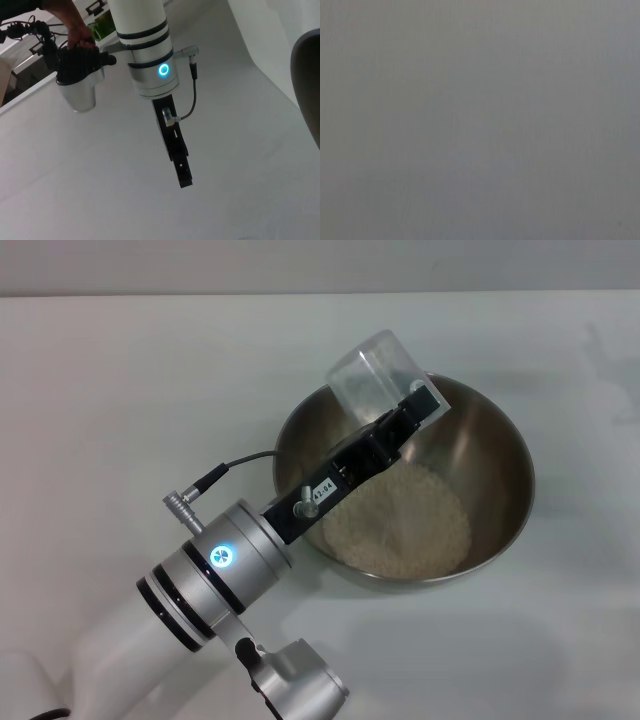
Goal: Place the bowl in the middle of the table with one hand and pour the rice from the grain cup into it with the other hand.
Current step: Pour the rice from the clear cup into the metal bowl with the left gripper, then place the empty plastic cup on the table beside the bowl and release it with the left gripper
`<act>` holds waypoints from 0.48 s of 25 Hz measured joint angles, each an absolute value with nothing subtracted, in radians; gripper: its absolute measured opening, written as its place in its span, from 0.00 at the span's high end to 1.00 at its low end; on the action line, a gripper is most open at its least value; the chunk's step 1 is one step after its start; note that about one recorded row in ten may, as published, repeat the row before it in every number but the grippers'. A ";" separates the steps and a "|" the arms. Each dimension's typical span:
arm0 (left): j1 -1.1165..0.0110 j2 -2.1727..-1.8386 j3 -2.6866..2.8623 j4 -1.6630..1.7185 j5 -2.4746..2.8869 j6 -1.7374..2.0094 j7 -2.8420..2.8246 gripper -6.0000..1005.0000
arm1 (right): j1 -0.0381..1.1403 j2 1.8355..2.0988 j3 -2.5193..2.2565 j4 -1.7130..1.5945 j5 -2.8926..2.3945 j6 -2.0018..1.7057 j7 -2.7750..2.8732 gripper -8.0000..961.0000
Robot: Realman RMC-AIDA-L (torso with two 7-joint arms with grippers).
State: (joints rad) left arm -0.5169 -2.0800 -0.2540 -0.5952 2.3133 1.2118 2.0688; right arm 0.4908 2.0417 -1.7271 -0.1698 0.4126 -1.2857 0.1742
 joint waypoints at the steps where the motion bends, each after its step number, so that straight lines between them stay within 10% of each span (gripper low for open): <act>1: -0.517 -2.080 -0.253 -0.595 2.313 1.212 2.070 0.97 | 0.491 2.042 -1.727 -0.170 0.413 -1.286 0.174 0.18; 12: -0.517 -2.080 -0.243 -0.595 2.314 1.208 2.082 0.97 | 0.491 2.042 -1.726 -0.170 0.413 -1.285 0.173 0.18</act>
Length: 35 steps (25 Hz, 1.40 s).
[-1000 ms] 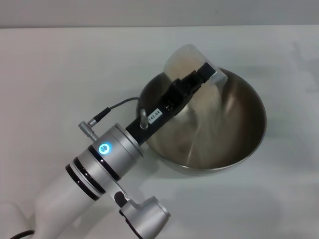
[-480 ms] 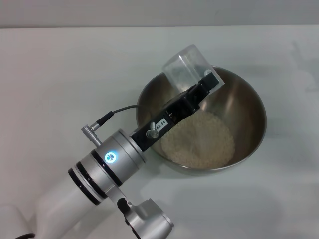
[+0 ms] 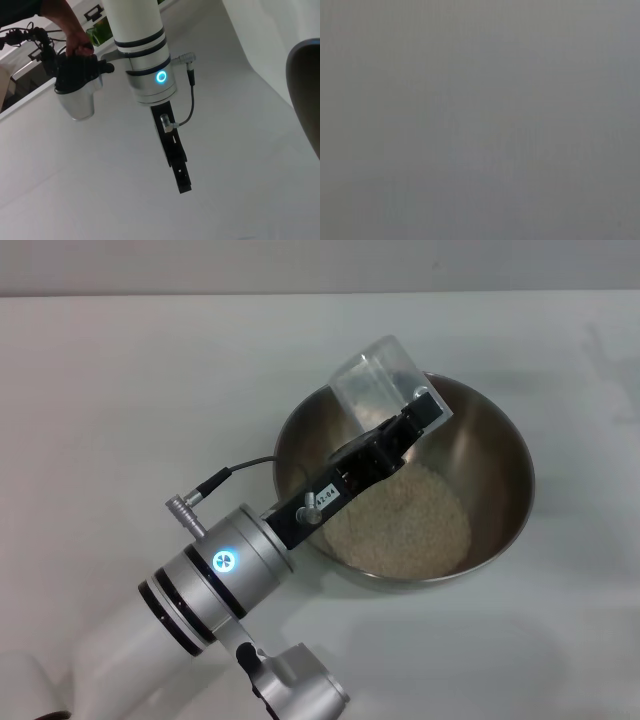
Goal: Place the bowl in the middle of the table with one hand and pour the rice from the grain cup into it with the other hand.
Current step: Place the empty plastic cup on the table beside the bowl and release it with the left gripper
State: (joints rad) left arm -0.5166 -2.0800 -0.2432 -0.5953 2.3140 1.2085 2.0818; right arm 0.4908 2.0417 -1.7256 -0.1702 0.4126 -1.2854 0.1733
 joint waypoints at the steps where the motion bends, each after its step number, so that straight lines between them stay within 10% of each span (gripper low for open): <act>1: -0.516 -2.080 -0.243 -0.596 2.314 1.206 2.082 0.97 | 0.491 2.042 -1.725 -0.170 0.413 -1.285 0.173 0.18; 35: -0.375 -2.074 -0.624 -0.538 2.065 1.137 0.328 0.97 | 0.488 2.042 -1.726 -0.170 0.413 -1.286 0.173 0.18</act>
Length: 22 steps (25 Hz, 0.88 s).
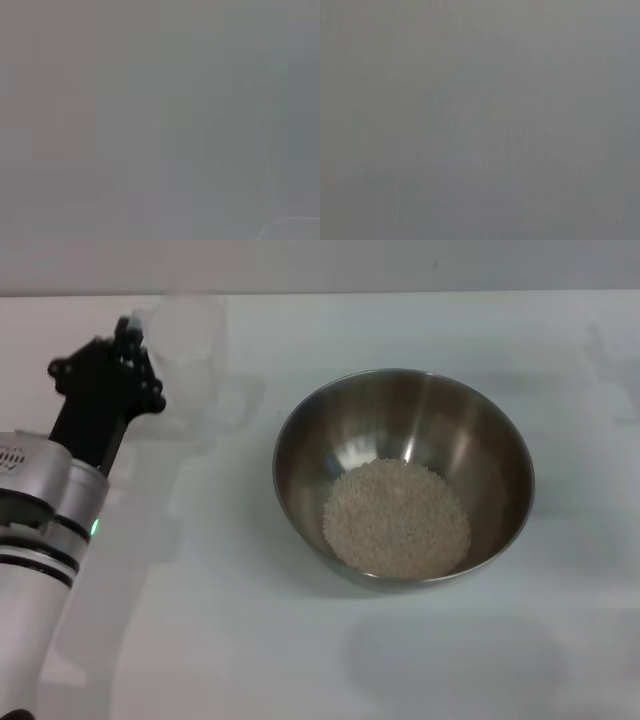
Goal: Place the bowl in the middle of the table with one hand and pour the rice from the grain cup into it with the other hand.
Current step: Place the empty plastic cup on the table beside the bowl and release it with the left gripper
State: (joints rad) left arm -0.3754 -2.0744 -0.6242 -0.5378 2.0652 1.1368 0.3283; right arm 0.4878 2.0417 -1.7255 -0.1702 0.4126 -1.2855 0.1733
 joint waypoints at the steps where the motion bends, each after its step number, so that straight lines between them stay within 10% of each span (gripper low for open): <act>1: -0.375 -2.074 -0.624 -0.538 2.065 1.137 0.328 0.97 | 0.488 2.042 -1.726 -0.170 0.413 -1.285 0.173 0.18; 22: -0.390 -2.079 -0.641 -0.469 2.066 0.866 0.204 0.97 | 0.495 2.042 -1.726 -0.178 0.413 -1.285 0.162 0.18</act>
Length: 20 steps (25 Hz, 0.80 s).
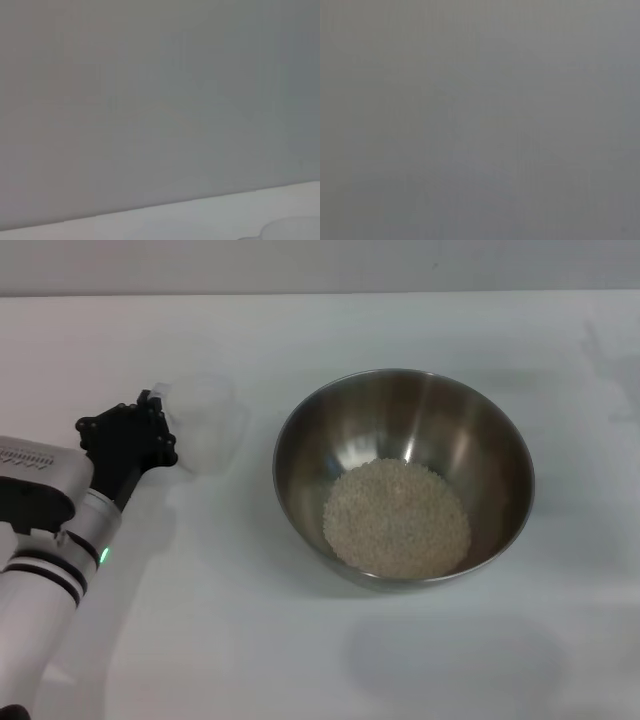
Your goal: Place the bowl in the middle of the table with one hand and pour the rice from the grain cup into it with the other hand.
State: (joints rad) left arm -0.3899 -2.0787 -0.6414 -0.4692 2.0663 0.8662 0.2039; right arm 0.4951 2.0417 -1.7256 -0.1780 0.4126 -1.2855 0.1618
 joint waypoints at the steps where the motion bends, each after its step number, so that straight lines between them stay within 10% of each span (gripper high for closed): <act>1: -0.392 -2.079 -0.639 -0.469 2.067 0.862 0.206 0.97 | 0.496 2.042 -1.726 -0.178 0.413 -1.285 0.162 0.18; 20: -0.349 -2.068 -0.635 -0.478 2.076 0.883 0.160 0.61 | 0.500 2.042 -1.715 -0.178 0.413 -1.276 0.161 0.18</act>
State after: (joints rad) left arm -0.3487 -2.0677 -0.6349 -0.4784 2.0757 0.8828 0.1601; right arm 0.5004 2.0417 -1.7152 -0.1778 0.4125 -1.2765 0.1610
